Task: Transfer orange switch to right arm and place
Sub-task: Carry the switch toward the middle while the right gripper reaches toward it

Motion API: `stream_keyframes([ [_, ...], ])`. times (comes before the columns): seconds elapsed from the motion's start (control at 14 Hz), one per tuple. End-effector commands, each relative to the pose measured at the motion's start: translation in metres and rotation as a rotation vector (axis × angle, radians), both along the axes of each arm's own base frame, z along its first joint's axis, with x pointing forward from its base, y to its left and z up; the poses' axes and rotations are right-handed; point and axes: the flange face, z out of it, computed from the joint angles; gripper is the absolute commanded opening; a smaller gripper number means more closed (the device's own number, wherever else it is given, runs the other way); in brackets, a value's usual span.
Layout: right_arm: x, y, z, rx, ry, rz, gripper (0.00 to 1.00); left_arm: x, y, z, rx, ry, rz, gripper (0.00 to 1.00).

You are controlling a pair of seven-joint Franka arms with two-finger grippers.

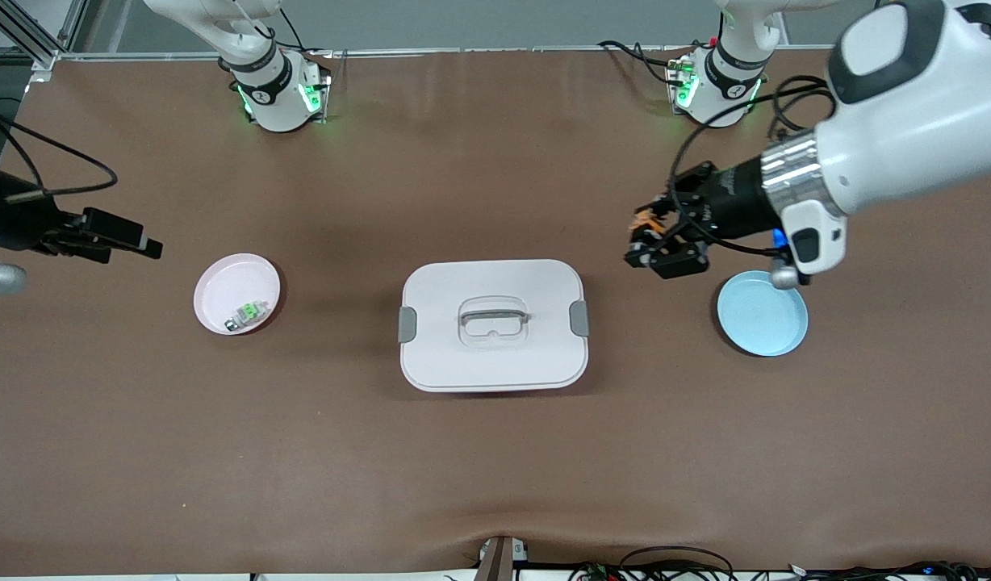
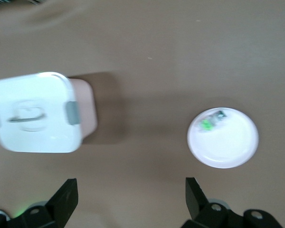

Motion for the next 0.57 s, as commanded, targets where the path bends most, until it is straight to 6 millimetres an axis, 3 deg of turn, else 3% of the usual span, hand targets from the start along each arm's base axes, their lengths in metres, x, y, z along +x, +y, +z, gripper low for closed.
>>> stream_keyframes([
  [0.0, -0.023, 0.007, 0.011, 0.101, -0.038, -0.053, 1.00, -0.013, -0.054, 0.007, -0.042, 0.044, 0.082, 0.21],
  [0.14, -0.046, 0.020, 0.007, 0.177, -0.034, -0.081, 1.00, -0.028, -0.093, 0.008, -0.065, 0.091, 0.170, 0.22],
  [0.28, -0.061, 0.048, 0.006, 0.190, 0.023, -0.073, 1.00, -0.044, -0.130, 0.010, -0.091, 0.125, 0.241, 0.22],
  [0.5, -0.076, 0.095, 0.031, 0.215, -0.003, -0.092, 1.00, -0.064, -0.174, 0.000, -0.097, 0.154, 0.316, 0.24],
])
